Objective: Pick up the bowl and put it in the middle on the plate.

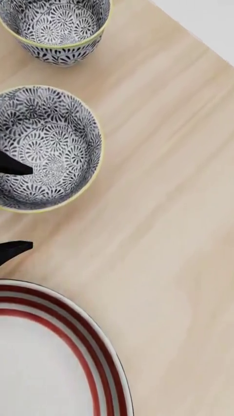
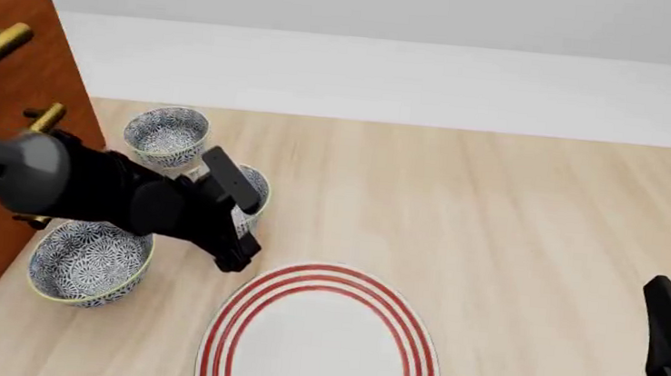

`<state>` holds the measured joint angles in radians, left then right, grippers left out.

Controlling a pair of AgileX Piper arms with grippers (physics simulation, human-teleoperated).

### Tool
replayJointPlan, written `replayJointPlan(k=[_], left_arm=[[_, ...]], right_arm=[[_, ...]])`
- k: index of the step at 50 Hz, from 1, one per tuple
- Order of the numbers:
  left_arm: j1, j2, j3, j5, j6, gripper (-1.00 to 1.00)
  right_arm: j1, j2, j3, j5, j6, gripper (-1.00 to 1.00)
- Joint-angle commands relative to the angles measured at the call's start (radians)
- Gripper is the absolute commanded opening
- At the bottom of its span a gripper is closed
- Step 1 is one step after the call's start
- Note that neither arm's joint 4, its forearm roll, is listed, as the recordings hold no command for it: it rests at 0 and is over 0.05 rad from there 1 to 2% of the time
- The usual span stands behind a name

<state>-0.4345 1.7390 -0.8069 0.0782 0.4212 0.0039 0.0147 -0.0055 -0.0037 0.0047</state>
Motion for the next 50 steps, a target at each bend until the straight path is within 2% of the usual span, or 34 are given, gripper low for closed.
replayJointPlan(k=[1,8,12,16,19,22,23,50], left_arm=[[0.005,0.035,0.004,-0.023,-0.007,1.0],[0.013,0.052,0.015,-0.037,-0.015,1.0],[-0.002,0.061,0.011,-0.04,-0.048,1.0],[0.018,0.069,0.017,-0.057,-0.019,1.0],[0.004,0.054,0.013,-0.042,-0.033,1.0],[0.012,0.048,0.017,-0.049,-0.018,1.0],[0.016,0.045,0.018,-0.048,-0.017,-1.0],[-0.051,-0.086,0.057,-0.009,-0.011,-1.0]], right_arm=[[0.0,-0.004,-0.001,0.005,0.0,1.0],[0.0,-0.003,-0.001,0.005,0.0,1.0],[0.0,-0.001,0.0,0.002,0.0,1.0],[0.0,-0.004,-0.001,0.005,0.0,1.0],[0.0,-0.003,0.0,0.002,0.0,1.0],[0.0,-0.004,-0.001,0.005,0.0,1.0],[0.0,-0.005,-0.002,0.007,0.0,1.0],[0.001,0.001,0.001,-0.002,0.0,1.0]])
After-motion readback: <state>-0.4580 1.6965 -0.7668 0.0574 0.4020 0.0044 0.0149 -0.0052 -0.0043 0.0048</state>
